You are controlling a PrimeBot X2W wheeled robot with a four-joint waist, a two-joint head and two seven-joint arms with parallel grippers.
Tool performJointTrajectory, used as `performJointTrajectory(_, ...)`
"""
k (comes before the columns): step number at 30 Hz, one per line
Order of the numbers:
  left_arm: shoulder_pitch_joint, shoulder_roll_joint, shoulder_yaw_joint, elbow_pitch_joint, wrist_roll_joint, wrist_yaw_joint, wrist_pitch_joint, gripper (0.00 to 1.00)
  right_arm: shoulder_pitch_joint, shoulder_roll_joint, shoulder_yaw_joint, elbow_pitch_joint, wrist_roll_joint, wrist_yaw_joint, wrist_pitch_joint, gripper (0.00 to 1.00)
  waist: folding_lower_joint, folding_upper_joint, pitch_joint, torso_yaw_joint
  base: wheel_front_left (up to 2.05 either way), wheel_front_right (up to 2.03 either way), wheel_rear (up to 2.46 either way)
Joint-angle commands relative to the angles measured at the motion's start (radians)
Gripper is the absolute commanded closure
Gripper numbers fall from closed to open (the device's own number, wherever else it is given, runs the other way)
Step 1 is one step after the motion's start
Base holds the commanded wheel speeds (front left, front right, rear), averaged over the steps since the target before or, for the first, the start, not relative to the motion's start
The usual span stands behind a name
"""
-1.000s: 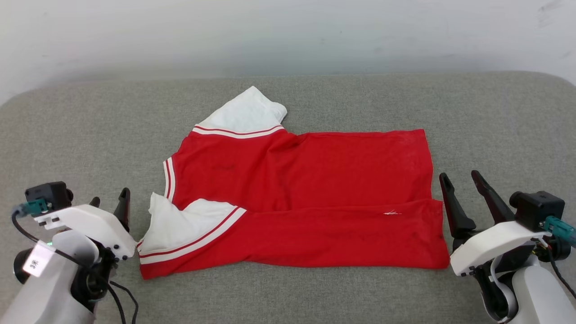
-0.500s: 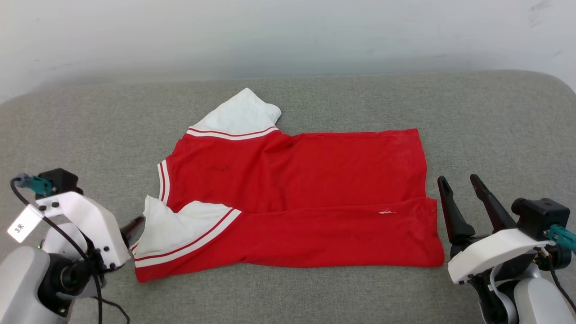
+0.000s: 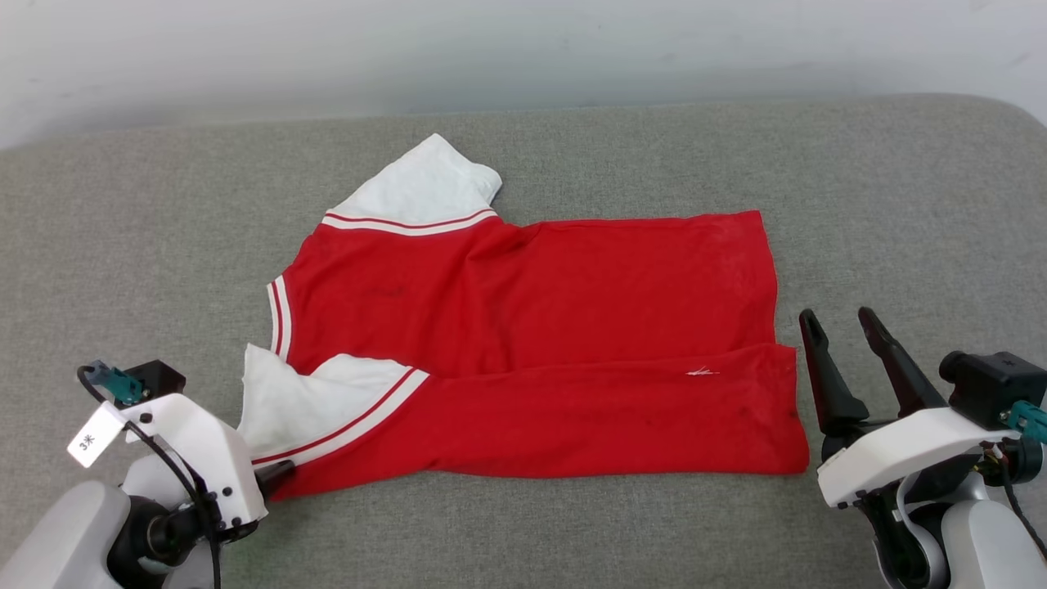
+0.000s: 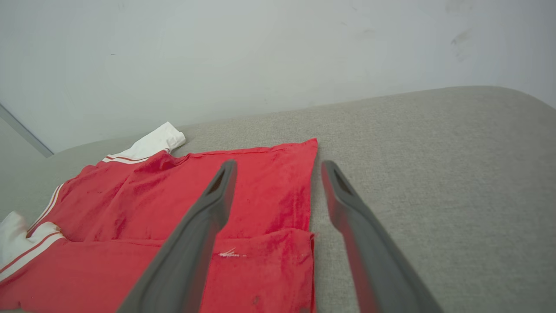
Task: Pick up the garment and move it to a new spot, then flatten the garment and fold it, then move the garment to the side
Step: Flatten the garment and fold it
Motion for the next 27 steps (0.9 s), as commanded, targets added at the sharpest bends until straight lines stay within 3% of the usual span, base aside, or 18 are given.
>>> performJointTrajectory(1,-0.011,-0.011,-0.013,0.031,0.004,-0.007,-0.005,0.0,-0.008,-0.001,-0.002,-0.005,0.007,-0.001,0.004,0.0,0.0,0.0,0.008,-0.004,0.0,0.0,0.0)
performJointTrajectory(5,-0.019,-0.055,-0.052,0.091,0.0,-0.034,0.017,0.0,-0.013,-0.007,-0.013,-0.002,0.019,-0.001,0.01,0.0,0.0,0.0,0.017,-0.006,0.0,0.0,0.0)
performJointTrajectory(7,-0.027,-0.076,-0.06,0.112,-0.007,-0.051,0.011,0.61,-0.016,-0.01,-0.019,0.003,0.025,-0.001,0.011,0.0,0.0,0.0,0.019,-0.006,0.0,0.0,0.0)
performJointTrajectory(8,-0.029,-0.088,-0.055,0.119,-0.017,-0.06,0.006,1.0,-0.018,-0.013,-0.026,0.005,0.022,-0.001,0.006,0.0,0.0,0.0,0.02,-0.006,0.0,0.0,0.0)
performJointTrajectory(13,-0.051,-0.071,-0.038,0.128,-0.005,-0.086,-0.034,1.0,-0.017,-0.024,-0.045,0.029,0.04,-0.001,0.018,0.0,0.0,0.0,0.011,-0.003,0.0,0.0,0.0)
performJointTrajectory(17,-0.056,-0.042,-0.025,0.083,0.018,-0.083,-0.066,1.0,-0.014,-0.046,-0.069,0.057,0.07,-0.001,0.093,0.0,0.0,0.0,-0.008,0.005,0.0,0.0,0.0)
performJointTrajectory(20,-0.047,-0.022,-0.023,0.048,0.032,-0.076,-0.073,1.0,-0.005,-0.065,-0.063,0.078,0.096,-0.001,0.175,0.0,0.0,0.0,-0.017,0.01,0.0,0.0,0.0)
performJointTrajectory(27,-0.022,0.012,-0.023,-0.083,0.049,-0.045,-0.066,1.0,0.023,-0.137,0.013,0.103,0.2,-0.001,0.517,0.0,0.0,0.0,-0.025,0.032,0.0,0.0,0.0)
